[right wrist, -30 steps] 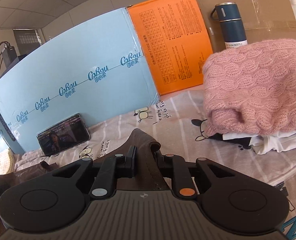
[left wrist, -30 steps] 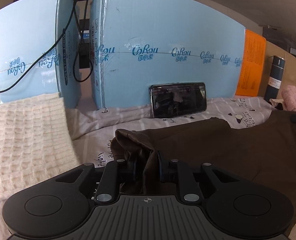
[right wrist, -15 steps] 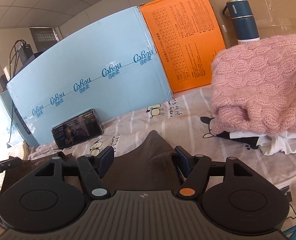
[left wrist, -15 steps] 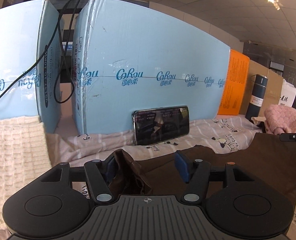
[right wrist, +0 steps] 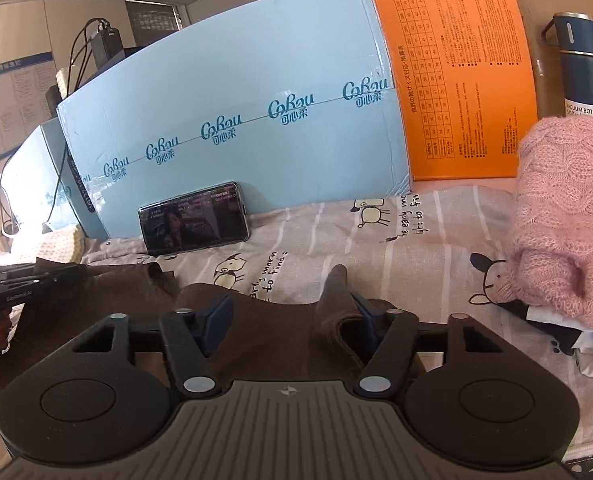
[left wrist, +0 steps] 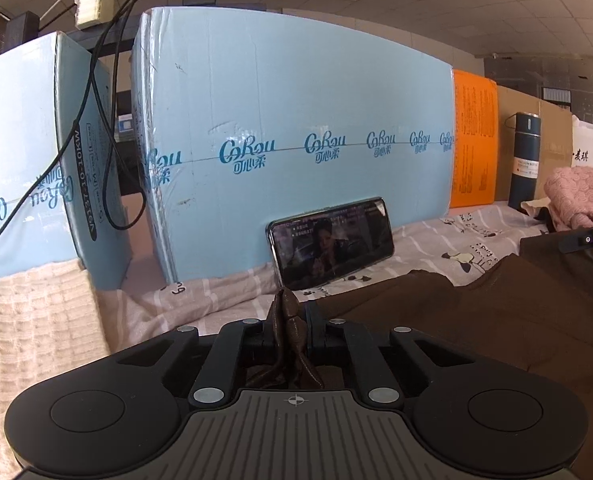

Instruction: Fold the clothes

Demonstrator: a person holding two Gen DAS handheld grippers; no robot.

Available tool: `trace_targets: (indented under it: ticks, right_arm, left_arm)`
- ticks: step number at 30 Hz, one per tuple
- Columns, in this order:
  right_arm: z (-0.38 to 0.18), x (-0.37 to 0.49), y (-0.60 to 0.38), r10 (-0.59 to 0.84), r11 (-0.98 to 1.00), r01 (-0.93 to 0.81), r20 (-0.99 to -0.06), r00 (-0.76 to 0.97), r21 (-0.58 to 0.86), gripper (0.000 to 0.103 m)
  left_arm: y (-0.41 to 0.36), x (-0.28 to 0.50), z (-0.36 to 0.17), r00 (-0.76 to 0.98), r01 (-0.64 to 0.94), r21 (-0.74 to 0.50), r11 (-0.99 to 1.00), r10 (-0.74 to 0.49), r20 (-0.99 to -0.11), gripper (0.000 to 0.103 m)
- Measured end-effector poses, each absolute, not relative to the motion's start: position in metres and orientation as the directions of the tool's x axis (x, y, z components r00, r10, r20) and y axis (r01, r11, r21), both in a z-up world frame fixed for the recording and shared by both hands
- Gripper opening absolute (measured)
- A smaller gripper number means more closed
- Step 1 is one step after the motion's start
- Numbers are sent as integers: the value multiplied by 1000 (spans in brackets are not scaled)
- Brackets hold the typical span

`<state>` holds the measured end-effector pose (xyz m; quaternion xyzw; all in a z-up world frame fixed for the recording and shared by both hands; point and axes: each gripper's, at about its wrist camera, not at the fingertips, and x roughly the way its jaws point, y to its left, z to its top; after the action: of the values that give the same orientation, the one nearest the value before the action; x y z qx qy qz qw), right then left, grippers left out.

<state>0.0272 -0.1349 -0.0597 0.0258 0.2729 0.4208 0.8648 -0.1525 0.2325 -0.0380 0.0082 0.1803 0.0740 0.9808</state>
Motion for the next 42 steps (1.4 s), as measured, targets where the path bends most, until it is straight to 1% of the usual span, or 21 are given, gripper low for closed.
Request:
trace_targets:
  ticks: [1, 2, 3, 6, 12, 13, 17, 19, 21, 24, 25, 27, 30, 31, 32, 33, 36, 37, 38, 40, 42]
  right_arm:
    - [-61, 27, -138, 734, 656, -705, -441, 515, 269, 31]
    - [-61, 26, -142, 730, 665, -698, -429, 532, 265, 16]
    - [-60, 23, -147, 735, 664, -698, -405, 544, 267, 12]
    - [-52, 10, -162, 757, 650, -706, -325, 567, 283, 9]
    - [-30, -32, -199, 790, 608, -728, -156, 592, 316, 8]
    - [-28, -41, -208, 792, 603, -731, -134, 596, 319, 8]
    - [-30, -75, -242, 779, 608, -719, -78, 622, 337, 8]
    - [-35, -90, -259, 776, 602, -711, -54, 629, 363, 8]
    - [-42, -105, -275, 772, 598, -705, -35, 635, 382, 8]
    - [-53, -125, -293, 755, 610, -684, -30, 655, 401, 11]
    - [-56, -131, -300, 749, 611, -676, -24, 663, 412, 13]
    - [-60, -143, -315, 733, 612, -656, -5, 680, 441, 26]
    - [-62, -156, -337, 704, 619, -627, 19, 710, 473, 29]
    - [-62, -159, -344, 695, 623, -617, 22, 719, 480, 32]
    - [-62, -161, -348, 682, 634, -603, 18, 731, 485, 37]
    - [-61, -162, -352, 669, 644, -590, 15, 743, 488, 41]
    - [-61, -164, -359, 640, 670, -561, 6, 769, 487, 47]
    - [-61, -163, -361, 630, 677, -550, 0, 776, 489, 48]
    - [-61, -162, -362, 623, 684, -539, -8, 783, 491, 49]
    - [-62, -157, -361, 610, 697, -517, -32, 791, 497, 53]
    - [-64, -151, -359, 609, 706, -505, -61, 791, 497, 56]
  left_arm:
    - [231, -160, -33, 934, -140, 36, 989, 144, -327, 9]
    - [228, -167, -28, 943, -138, 29, 990, 141, -302, 8]
    - [225, -175, -23, 952, -135, 24, 991, 137, -275, 8]
    - [216, -206, -9, 975, -121, -4, 993, 118, -186, 7]
    - [200, -277, 9, 998, -68, -91, 993, 68, -6, 7]
    - [198, -291, 12, 999, -35, -110, 993, 39, 36, 7]
    - [189, -338, 14, 986, 72, -104, 992, -55, 159, 8]
    - [184, -356, 14, 980, 109, -107, 988, -89, 180, 8]
    - [178, -372, 13, 972, 161, -112, 981, -137, 190, 8]
    - [170, -389, 10, 954, 268, -108, 957, -248, 168, 9]
    - [168, -392, 8, 949, 297, -108, 949, -280, 147, 13]
    - [167, -397, 5, 942, 331, -120, 936, -320, 99, 14]
    - [171, -399, -2, 931, 363, -139, 921, -364, 22, 18]
    - [172, -402, -5, 928, 369, -140, 919, -373, -1, 27]
    - [173, -404, -7, 924, 375, -141, 916, -382, -22, 35]
    - [174, -408, -10, 922, 378, -144, 914, -386, -30, 37]
    - [183, -418, -17, 923, 373, -161, 914, -383, -37, 40]
    - [187, -422, -18, 933, 346, -168, 923, -357, -38, 44]
    - [192, -426, -20, 943, 319, -175, 932, -330, -38, 54]
    - [202, -430, -23, 966, 243, -199, 949, -256, -38, 69]
    - [211, -431, -26, 973, 216, -219, 952, -229, -33, 71]
